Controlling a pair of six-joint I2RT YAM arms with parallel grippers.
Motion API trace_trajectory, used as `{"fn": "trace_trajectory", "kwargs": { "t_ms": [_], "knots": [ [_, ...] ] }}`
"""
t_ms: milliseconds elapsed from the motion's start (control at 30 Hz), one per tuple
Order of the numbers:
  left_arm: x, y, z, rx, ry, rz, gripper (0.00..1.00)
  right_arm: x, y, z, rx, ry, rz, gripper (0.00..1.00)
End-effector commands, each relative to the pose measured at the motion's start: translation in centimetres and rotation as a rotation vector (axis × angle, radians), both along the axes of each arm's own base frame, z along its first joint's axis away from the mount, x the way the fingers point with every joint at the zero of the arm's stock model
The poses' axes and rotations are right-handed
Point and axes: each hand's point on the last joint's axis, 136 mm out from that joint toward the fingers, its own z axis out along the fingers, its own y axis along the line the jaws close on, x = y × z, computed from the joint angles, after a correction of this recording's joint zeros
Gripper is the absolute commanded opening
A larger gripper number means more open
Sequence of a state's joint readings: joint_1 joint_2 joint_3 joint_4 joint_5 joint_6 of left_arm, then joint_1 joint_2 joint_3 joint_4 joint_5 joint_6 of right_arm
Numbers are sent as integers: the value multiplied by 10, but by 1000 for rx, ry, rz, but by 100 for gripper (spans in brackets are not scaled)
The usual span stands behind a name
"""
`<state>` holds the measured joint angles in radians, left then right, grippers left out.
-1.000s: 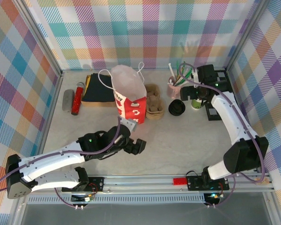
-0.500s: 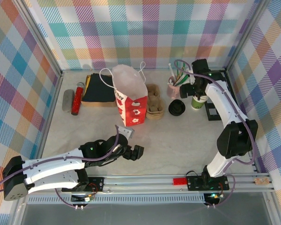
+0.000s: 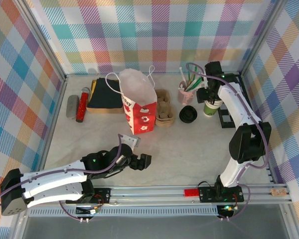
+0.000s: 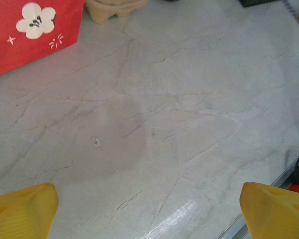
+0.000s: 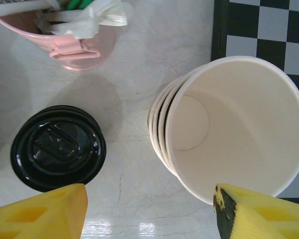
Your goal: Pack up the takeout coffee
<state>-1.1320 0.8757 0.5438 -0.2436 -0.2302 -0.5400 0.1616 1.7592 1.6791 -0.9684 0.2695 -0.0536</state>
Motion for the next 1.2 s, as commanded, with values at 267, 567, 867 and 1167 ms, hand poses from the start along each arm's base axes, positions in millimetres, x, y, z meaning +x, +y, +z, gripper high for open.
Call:
{"fn": "trace_trajectory", "kwargs": {
  "t_ms": [267, 567, 867, 1167],
  "knots": [
    [0, 14, 8, -42, -24, 48, 94, 15, -5, -7, -10, 18, -4, 55],
    [1, 17, 7, -36, -28, 60, 94, 18, -5, -11, -21, 30, 3, 31],
    [1, 25, 5, -9, -30, 72, 93, 19, -7, -15, -39, 42, 6, 24],
    [1, 32, 7, -8, -41, 86, 93, 19, -5, -11, -78, 33, 12, 10]
  ]
}}
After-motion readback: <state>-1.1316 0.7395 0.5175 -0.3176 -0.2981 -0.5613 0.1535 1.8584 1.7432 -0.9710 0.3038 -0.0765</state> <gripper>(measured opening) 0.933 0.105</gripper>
